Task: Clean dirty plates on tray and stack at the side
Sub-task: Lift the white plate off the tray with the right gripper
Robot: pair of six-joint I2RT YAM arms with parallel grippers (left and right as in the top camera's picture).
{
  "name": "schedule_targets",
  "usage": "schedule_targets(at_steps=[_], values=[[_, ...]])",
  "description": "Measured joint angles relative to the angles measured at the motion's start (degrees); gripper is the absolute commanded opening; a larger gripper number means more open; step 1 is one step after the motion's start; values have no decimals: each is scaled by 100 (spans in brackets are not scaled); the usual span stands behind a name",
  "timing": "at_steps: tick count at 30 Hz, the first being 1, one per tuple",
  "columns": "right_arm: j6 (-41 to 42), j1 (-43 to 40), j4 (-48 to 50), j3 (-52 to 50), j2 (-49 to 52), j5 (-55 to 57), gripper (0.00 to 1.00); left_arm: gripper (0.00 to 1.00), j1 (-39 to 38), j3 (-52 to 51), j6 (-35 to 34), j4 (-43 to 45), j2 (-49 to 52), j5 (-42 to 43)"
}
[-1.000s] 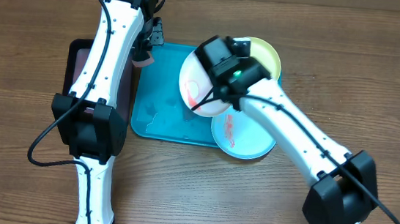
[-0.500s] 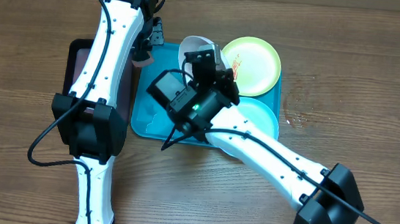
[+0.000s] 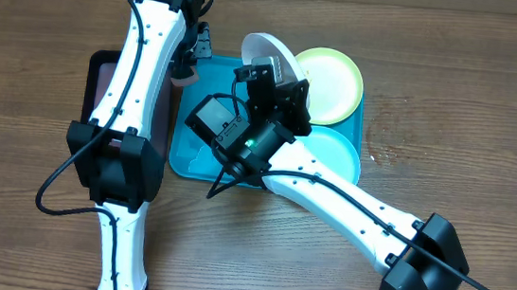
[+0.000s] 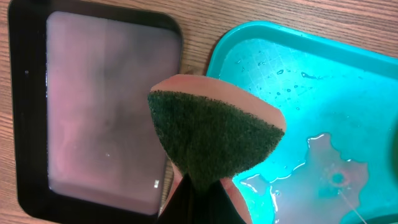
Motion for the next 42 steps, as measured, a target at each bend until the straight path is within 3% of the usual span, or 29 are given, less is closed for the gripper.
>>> schedule_targets(at_steps=[15,26,34,42], values=[[461,2,-518,0,0,-389,4,4,0,0,0,0,0,0],[704,-173,-647,0,0,-3080,4,4,0,0,0,-26,0,0],[138,-1390,-498,0,-13,-5545,4,4,0,0,0,-44,0,0],[-151,-3353,-350,0,-234,-7278,3,4,0,0,0,-42,0,0]])
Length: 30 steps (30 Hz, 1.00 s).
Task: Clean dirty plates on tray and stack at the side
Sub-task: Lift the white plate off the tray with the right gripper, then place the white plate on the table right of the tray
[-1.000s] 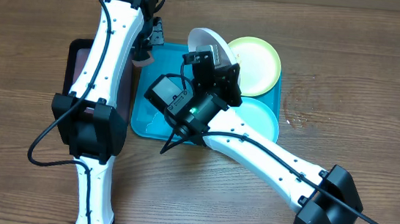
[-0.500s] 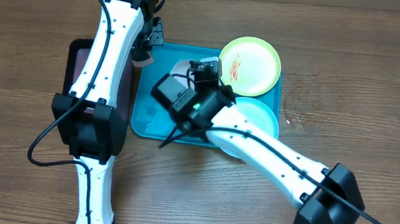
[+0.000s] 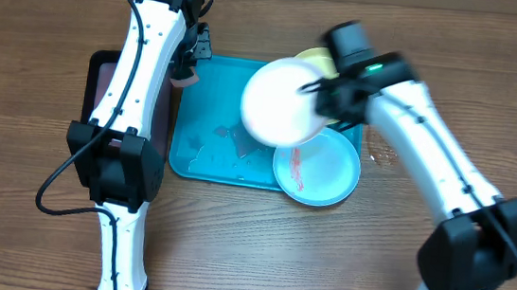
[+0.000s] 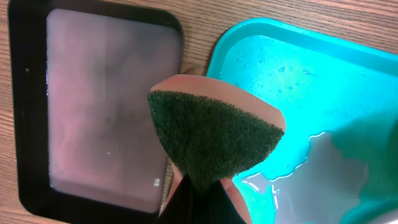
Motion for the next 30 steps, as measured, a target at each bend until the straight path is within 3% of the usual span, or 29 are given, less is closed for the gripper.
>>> schedule_targets(at_steps=[15,20,27,30], values=[[-260,-3515,358,-264,-13,-686,4,4,0,-2,-42,66,0,0],[-262,-4098,643,-1062,122,-684,4,4,0,-39,-44,151,0,0],[-264,-4188,1268,-2149,330,-754,4,4,0,-94,-44,243,0,70],[-269,-4190,1342,-2264,332,-793,28,4,0,-96,-44,240,0,136]])
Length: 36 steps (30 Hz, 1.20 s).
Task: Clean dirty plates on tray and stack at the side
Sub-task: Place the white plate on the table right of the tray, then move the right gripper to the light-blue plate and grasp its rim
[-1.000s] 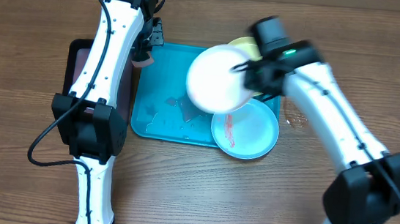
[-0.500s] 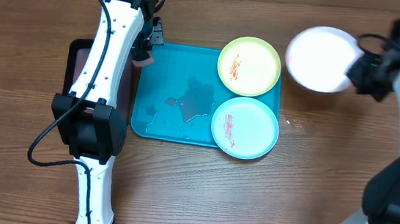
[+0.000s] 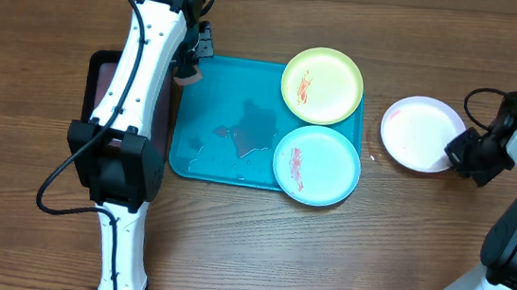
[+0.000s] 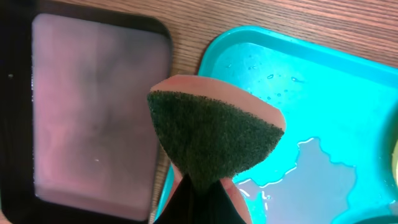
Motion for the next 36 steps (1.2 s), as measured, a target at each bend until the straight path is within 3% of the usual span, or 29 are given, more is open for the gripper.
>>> schedule_targets(at_steps=[13,21,36], values=[[-579,98,-1421,907,-238,-761,35,4,-70,0,-2,20,0,66],[-1200,815,-2253,1001,-844,-1209,39,4,-286,-4,0,22,0,90],[-1552,2503,-1005,-444,-841,-1241,40,4,-310,-4,-15,24,0,103]])
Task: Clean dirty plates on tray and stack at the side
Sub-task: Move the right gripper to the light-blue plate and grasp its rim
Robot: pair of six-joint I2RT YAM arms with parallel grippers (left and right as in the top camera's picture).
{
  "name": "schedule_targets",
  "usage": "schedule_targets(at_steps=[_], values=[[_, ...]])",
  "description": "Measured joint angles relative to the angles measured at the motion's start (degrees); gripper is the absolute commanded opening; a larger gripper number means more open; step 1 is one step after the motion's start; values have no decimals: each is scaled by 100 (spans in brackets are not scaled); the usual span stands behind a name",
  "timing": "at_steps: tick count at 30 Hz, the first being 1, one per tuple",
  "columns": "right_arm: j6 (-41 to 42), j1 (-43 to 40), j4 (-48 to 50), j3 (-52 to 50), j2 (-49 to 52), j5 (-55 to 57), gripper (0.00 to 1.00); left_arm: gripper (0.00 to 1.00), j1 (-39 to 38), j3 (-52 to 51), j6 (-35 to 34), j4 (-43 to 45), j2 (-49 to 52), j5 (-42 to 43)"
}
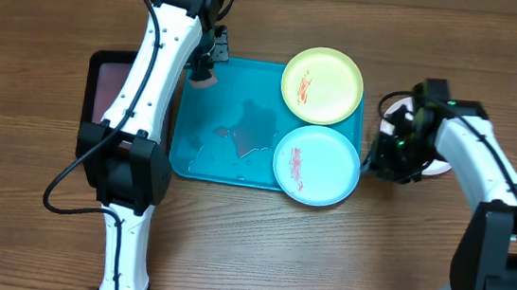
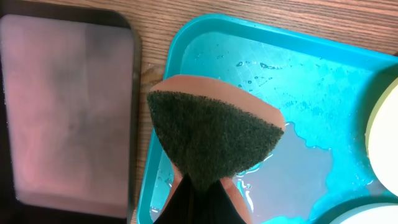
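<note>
My left gripper (image 2: pixel 200 198) is shut on a green-faced, pink-backed sponge (image 2: pixel 214 134), held over the wet teal tray's (image 2: pixel 311 68) left rim; overhead it sits at the tray's far left corner (image 1: pixel 204 71). On the tray (image 1: pixel 232 123) lie a yellow-green plate (image 1: pixel 321 84) and a light blue plate (image 1: pixel 316 165), both with red smears. A white plate (image 1: pixel 393 108) rests on the table to the right of the tray, mostly covered by my right arm. My right gripper (image 1: pixel 379 161) hangs between that plate and the blue plate; its fingers cannot be made out.
A black basin (image 1: pixel 112 88) of pinkish water stands left of the tray. A puddle (image 1: pixel 241 129) lies on the tray's bare left half. Wooden table all around.
My right gripper was at the white plate's right edge; now it is over its left side, close to the tray. My left gripper and sponge have shifted right, further over the tray.
My right gripper first held the white plate tilted over the tray beside the left arm's sponge. Then the plate was lifted above the tray's right side. After that it lay on the table right of the tray, and the right gripper now hangs near the tray.
</note>
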Motion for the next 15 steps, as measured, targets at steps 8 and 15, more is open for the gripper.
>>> schedule_targets(at_steps=[8,15], values=[[48,428,529,-289,0,131,42,4,0,0,0,17,0,0],[90,428,802,-645,0,310,37,4,0,0,0,20,0,2]])
